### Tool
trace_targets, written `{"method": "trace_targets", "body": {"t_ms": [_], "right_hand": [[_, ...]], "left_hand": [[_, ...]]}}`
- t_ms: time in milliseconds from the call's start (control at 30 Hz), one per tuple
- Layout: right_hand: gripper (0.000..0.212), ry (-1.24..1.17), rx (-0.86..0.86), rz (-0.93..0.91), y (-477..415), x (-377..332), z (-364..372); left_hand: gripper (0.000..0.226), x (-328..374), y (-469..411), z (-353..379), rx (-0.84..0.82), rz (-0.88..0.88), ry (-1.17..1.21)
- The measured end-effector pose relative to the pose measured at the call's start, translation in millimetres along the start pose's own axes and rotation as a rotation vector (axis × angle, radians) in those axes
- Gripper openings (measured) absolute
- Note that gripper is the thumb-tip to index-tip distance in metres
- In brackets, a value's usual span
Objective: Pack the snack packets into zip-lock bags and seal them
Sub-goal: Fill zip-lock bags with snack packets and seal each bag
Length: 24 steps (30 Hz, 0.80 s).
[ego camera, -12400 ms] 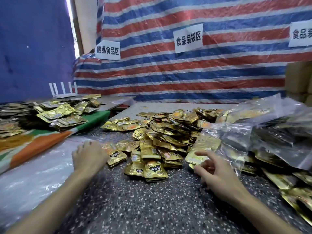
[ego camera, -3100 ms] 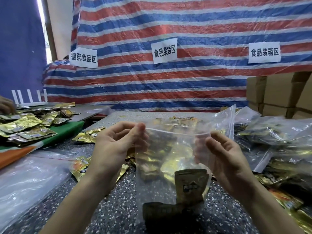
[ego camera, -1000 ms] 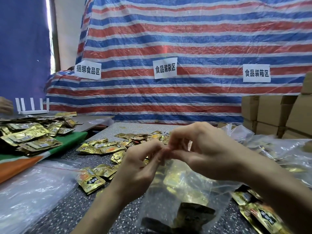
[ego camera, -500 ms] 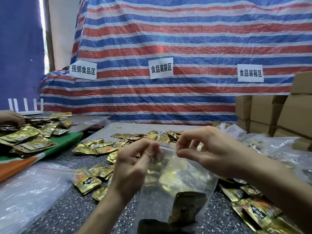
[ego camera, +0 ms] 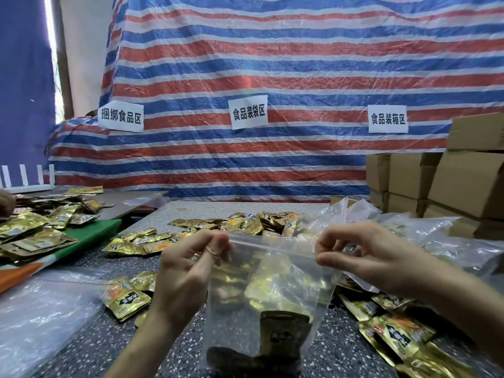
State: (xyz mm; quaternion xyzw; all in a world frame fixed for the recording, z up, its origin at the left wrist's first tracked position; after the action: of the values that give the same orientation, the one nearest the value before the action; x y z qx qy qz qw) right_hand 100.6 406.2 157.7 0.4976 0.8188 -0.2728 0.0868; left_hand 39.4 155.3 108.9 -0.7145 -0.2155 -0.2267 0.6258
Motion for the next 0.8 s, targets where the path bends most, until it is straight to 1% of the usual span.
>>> {"method": "trace_targets", "body": {"t_ms": [100,267,433,533,567,600,667,700,733,800], "right_hand": [[0.015,-0.027,0.019,-0.001,7,10,-2],[0.021,-0.058,0.074,-0.065,17,17,-4],[0.023,-0.049,0.177,-0.085,27,22,-2],[0.039,-0.069,0.227,-0.074,35,29,3],[0.043,-0.117,0.25,-0.059,39,32,4],[0.046,-0.209,0.273,-0.019,43,33,4],[0.057,-0.489,0.324,0.029,51,39,14],[0.064,-0.597,0.307,0.095,53,46,26],[0.072,-0.631,0.235,0.163,56,46,39],[0.094,-0.628,0.094,0.16,66,42,59]], "left_hand": [[0.022,-1,-1,-1,0.01,-0.008,-0.007],[0.024,2,0,0,0.006,0.004,-0.016],[0.022,0,-1,4,0.012,0.013,-0.043],[0.023,2,0,8,-0.014,0.047,-0.093],[0.021,2,1,10,-0.034,0.058,-0.107],[0.021,2,1,13,-0.048,0.061,-0.105],[0.024,1,2,18,-0.044,0.015,-0.016],[0.026,0,3,21,-0.034,-0.026,0.055],[0.027,0,3,26,-0.024,-0.064,0.118],[0.027,0,5,38,0.007,-0.126,0.204]]}}
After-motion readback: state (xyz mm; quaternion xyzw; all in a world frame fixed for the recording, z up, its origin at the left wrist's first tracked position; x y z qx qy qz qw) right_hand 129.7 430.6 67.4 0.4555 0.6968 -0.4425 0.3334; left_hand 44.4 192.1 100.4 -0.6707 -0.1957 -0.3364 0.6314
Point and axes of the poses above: each hand's wrist, its own y-axis away from the middle knuckle, its own z-axis out of the palm, x = y × z, the point moved 4 cm from there along -y, towards the middle knuckle, and after that the axes turned 3 degrees about -x, right-handed, at the moved point
